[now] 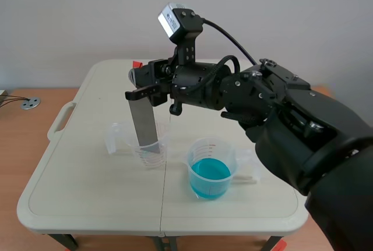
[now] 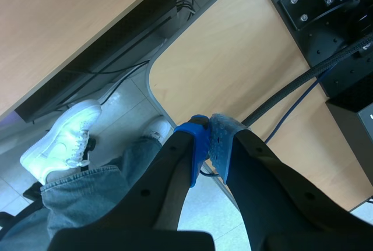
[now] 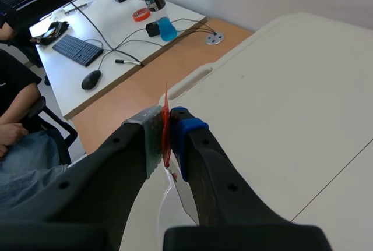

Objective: Hold the metal plate by the orange handle, dip it into the blue solution, take it out and point at it, then put the plate back in the beaker on the left.
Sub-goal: 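Put the plate into the left beaker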

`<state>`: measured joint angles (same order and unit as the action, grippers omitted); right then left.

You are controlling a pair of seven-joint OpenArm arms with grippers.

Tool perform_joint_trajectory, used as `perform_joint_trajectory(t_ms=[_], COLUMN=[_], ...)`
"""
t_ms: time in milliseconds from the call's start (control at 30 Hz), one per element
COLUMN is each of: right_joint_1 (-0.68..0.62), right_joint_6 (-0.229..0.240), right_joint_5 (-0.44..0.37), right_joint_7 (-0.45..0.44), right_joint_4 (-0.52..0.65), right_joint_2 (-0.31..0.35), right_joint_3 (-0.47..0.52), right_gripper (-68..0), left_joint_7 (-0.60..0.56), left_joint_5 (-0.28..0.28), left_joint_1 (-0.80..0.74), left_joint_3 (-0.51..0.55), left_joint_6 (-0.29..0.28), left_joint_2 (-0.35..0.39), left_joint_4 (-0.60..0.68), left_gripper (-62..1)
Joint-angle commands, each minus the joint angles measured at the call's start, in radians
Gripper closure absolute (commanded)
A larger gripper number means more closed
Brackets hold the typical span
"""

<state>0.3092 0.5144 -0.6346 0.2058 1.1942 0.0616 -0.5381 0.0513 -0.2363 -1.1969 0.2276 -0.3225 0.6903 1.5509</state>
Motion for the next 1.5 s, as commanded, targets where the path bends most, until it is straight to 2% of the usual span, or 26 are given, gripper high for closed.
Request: perform_joint_trajectory(t_ms=[0, 167, 833, 1033, 1400, 1433, 1467], right_joint_1=[0.02, 0.02, 0.02, 0.02, 0.021, 0.021, 0.022], right_joint_6=[0.002, 0.002, 0.002, 0.002, 0.002, 0.002, 0.002], right_joint_5=[-0.038, -0.077, -0.076, -0.05, -0.023, -0.023, -0.023], right_joint_7=[-0.032, -0.032, -0.01, -0.01, -0.012, -0.014, -0.014], right_joint_4=[0.004, -0.02, -0.071, -0.071, -0.071, -0.071, -0.071], right_joint_2=[-0.01, -0.01, -0.009, -0.009, -0.002, -0.001, -0.001], right_joint_3=[0.004, 0.004, 0.004, 0.004, 0.016, 0.021, 0.027], right_gripper=[-1.5, -1.5, -1.5, -1.6, -16.3, -18.6, -21.4], left_joint_7=[-0.006, -0.006, -0.005, 0.002, 0.002, 0.002, 0.002], left_joint_5=[-0.006, -0.006, -0.006, -0.006, -0.006, -0.006, -0.006], left_joint_1=[-0.003, -0.003, -0.003, -0.003, -0.003, -0.003, -0.003], left_joint_3=[-0.003, -0.003, -0.003, -0.003, -0.003, -0.003, -0.003], left_joint_6=[-0.005, -0.005, -0.005, -0.005, -0.005, -0.005, -0.005], left_joint_2=[0.003, 0.003, 0.003, 0.003, 0.003, 0.003, 0.003], left_joint_4=[0.005, 0.005, 0.005, 0.005, 0.005, 0.005, 0.005], left_gripper=[-3.1, -3.1, -3.1, -3.1, -3.6, -6.7, -12.5])
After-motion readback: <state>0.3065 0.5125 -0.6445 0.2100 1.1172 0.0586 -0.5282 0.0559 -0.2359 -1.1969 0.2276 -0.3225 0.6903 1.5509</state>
